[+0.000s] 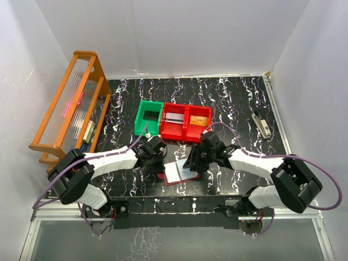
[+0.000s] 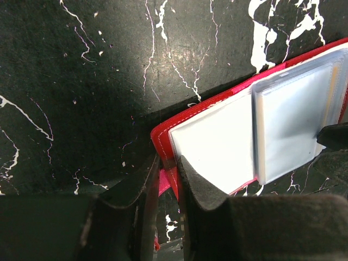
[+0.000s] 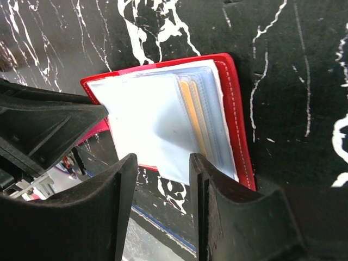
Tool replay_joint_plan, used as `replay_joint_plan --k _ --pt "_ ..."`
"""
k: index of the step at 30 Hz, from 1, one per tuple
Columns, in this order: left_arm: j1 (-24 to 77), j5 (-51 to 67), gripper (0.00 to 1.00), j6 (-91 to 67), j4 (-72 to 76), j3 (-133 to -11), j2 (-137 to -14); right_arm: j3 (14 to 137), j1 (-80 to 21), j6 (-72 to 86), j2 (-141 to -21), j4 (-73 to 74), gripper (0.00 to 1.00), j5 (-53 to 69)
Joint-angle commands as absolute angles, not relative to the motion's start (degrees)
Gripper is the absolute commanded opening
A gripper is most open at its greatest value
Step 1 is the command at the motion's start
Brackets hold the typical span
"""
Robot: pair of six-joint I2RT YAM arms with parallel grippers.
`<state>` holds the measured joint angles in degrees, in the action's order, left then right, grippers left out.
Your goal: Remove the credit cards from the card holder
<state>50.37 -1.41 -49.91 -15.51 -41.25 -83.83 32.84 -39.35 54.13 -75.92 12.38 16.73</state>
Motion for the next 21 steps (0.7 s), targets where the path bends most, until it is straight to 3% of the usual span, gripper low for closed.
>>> replay_joint_plan --k 1,9,16,21 --pt "50.3 -0.4 0.18 -49.1 -19.1 -41.4 -84.7 32.2 -39.6 52.8 -77.1 7.5 0.42 19.8" --pt "50.3 -0.2 0.17 -48.9 -19.3 -42.0 -85.2 30.4 -39.9 56.0 -81.8 -0.2 0.41 25.6" --pt "50.3 -0.1 0.17 -48.9 -19.2 -41.6 -84.9 37.1 -39.9 50.5 -73.9 13.7 0.42 14.7" --pt "50.3 0.0 0.17 -48.8 -19.2 -41.8 -85.1 36.6 -39.9 50.7 -71.8 15.7 0.42 11.8"
